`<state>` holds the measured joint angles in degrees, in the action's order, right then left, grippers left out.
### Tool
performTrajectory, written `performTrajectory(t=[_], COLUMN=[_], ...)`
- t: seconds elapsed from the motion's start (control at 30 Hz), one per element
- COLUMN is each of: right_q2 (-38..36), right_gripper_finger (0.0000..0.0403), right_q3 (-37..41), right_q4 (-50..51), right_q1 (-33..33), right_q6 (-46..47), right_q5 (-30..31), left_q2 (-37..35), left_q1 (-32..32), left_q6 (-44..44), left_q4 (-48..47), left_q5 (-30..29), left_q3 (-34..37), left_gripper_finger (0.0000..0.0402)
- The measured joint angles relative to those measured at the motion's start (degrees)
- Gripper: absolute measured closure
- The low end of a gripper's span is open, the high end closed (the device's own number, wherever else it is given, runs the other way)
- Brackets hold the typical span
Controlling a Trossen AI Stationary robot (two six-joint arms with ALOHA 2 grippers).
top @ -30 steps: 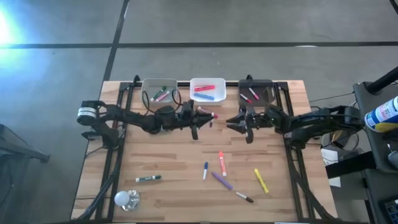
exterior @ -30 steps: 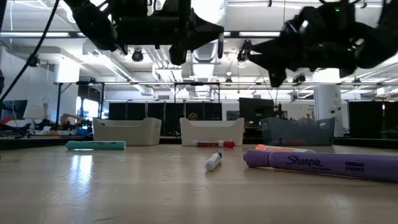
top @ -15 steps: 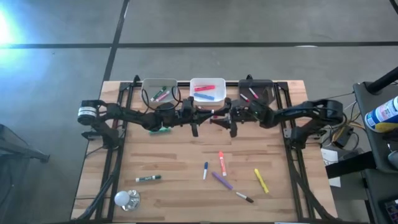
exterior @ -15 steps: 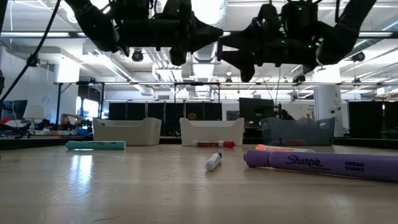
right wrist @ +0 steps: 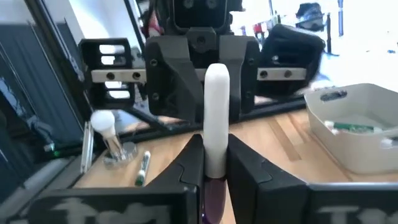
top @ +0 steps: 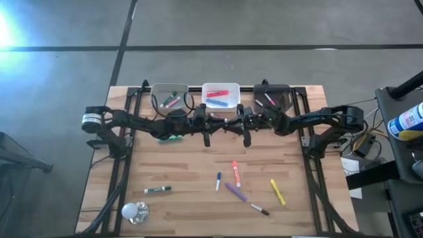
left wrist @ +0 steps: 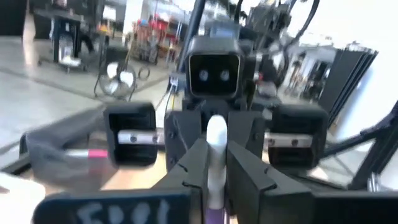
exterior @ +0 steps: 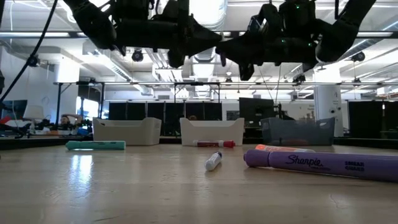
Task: Pick & Place Markers
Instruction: Put the blue pen into the black bin, then put the orange marker pen into the gray bin
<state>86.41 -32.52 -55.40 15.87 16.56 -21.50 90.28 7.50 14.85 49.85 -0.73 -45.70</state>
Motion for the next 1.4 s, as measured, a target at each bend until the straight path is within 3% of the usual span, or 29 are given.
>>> performTrajectory(t=[0.13,0.23,0.4,0.47,0.57,0.87,1.0,1.17,1.4], right_q2=[-5.5,-10.9,-18.5,-18.9,-17.4,-2.4,2.8,6.9,6.2], right_gripper_finger=[0.0367,0.0367,0.0367,0.0367,0.0367,0.0367,0.0363,0.0308,0.0260], right_q3=[-0.2,-1.1,-7.0,-9.4,-12.1,-14.4,-16.1,-18.6,-20.4], right_q4=[12.1,29.0,58.8,66.5,69.5,71.5,72.0,74.7,76.7], right_q1=[1.9,5.2,13.6,17.1,23.7,38.6,40.0,40.0,39.9], right_q6=[-4.1,-9.7,-19.9,-22.9,-25.9,-29.8,-29.9,-28.8,-28.1], right_q5=[1.6,6.1,23.7,30.1,32.0,26.3,25.7,25.9,25.9], left_q2=[-4.5,-8.5,-13.1,-13.7,-13.7,-13.3,-13.3,-13.3,-13.3], left_q1=[0.5,0.5,0.4,0.4,0.4,0.1,0.1,0.1,0.2], left_q6=[-1.1,-3.5,-4.3,-4.3,-4.1,-2.3,-1.2,-0.7,-0.4], left_q4=[-9.6,-16.7,-28.4,-31.6,-33.1,-33.1,-32.9,-32.9,-30.3], left_q5=[-1.5,-2.2,-2.1,-2.2,-2.2,-2.1,-2.1,-2.1,-2.2], left_q3=[0.2,0.1,0.1,0.1,0.8,3.2,4.3,5.7,8.7], left_gripper_finger=[0.0311,0.0290,0.0282,0.0281,0.0281,0.0280,0.0280,0.0280,0.0280])
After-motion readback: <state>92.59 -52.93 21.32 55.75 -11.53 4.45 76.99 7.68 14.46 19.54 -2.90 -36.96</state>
